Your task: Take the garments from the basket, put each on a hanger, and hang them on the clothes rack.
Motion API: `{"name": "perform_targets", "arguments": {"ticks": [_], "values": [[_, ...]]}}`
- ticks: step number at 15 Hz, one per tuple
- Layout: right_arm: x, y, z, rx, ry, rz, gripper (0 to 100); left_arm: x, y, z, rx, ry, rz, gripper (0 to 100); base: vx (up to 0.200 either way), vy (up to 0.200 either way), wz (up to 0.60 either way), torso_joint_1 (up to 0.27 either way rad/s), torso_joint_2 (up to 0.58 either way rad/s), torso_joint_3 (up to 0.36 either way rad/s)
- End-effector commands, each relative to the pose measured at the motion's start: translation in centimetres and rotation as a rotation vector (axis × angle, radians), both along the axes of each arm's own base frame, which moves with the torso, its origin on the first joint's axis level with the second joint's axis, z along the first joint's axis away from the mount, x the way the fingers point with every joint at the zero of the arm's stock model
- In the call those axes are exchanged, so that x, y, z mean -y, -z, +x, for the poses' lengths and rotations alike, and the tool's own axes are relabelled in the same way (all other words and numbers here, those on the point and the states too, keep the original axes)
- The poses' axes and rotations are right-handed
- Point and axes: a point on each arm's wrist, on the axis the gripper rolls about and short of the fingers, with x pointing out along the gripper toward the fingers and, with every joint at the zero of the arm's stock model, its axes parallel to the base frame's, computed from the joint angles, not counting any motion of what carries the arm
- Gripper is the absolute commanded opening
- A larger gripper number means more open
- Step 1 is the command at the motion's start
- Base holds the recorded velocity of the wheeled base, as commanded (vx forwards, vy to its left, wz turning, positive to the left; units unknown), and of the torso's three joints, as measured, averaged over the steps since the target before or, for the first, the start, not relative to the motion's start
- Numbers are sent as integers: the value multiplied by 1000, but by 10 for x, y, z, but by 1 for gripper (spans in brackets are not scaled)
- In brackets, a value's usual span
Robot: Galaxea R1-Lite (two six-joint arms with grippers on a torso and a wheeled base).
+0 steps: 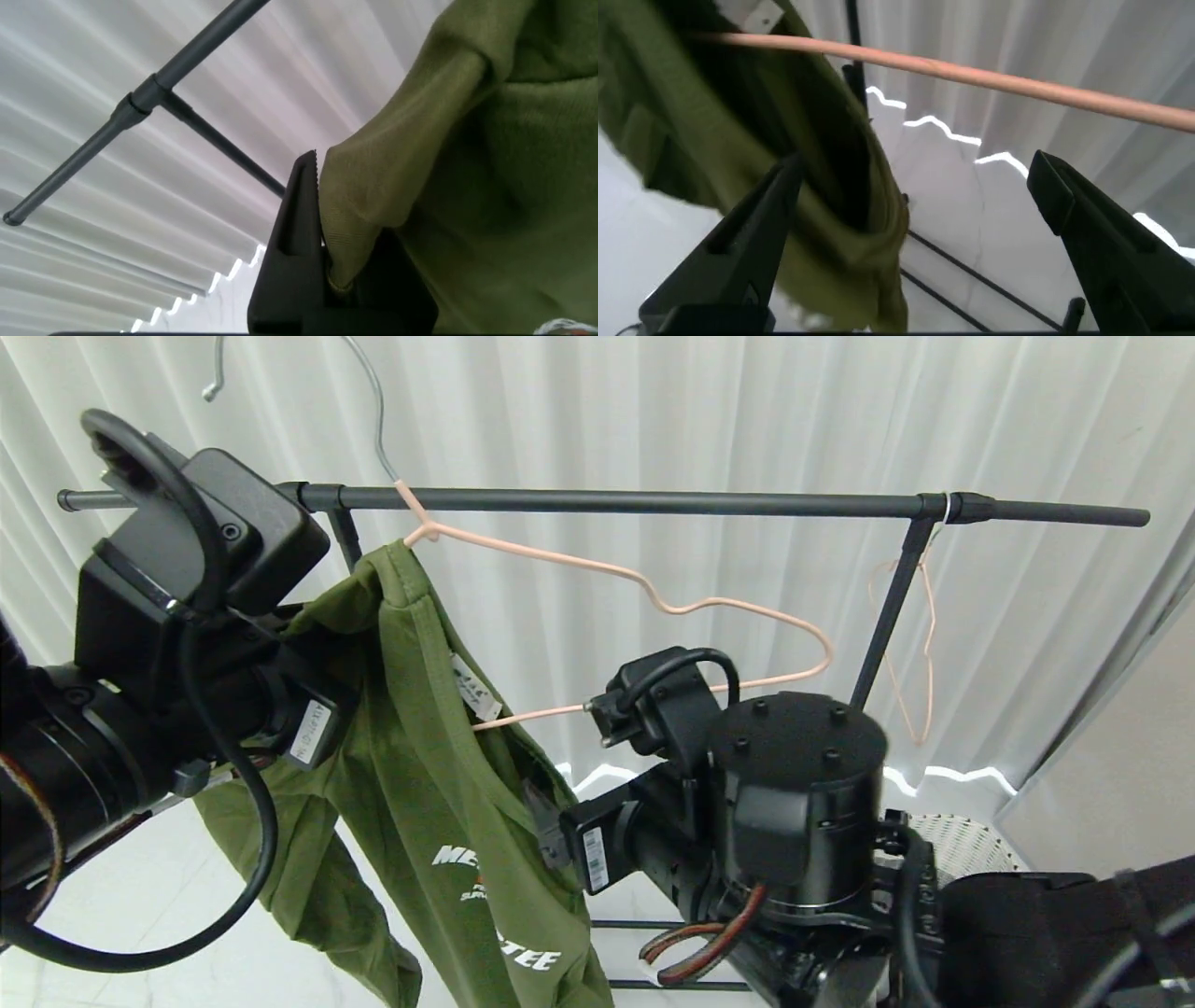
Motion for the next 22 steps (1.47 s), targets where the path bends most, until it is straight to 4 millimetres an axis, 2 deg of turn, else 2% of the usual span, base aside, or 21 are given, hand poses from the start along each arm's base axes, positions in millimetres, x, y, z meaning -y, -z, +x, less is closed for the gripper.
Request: {"name": "perform_targets", "arguments": {"ticks": [1,5,8,12,15,20,22], "values": [[-12,27,5,-29,3,-65,100,2,-1,-3,6,16,-4,0,0,0,0,0,0,0],[-2,46,5,-45,73,-134,100,1,-2,-2,8,0,1,0,0,0,0,0,0,0],[21,46,10,-36,178,-169,100,-9,0,6,1,-124,18,0,0,0,0,0,0,0],[66,32,30,-21,296,-178,100,-18,9,6,-12,-185,113,0,0,0,0,0,0,0],[96,11,49,11,396,-144,100,-24,25,-1,-48,-222,188,0,0,0,0,0,0,0],[106,-8,43,51,398,-107,100,-28,45,-4,-104,-271,253,0,0,0,0,0,0,0],[109,-20,33,77,375,-88,100,-29,54,-5,-131,-307,279,0,0,0,0,0,0,0]]}}
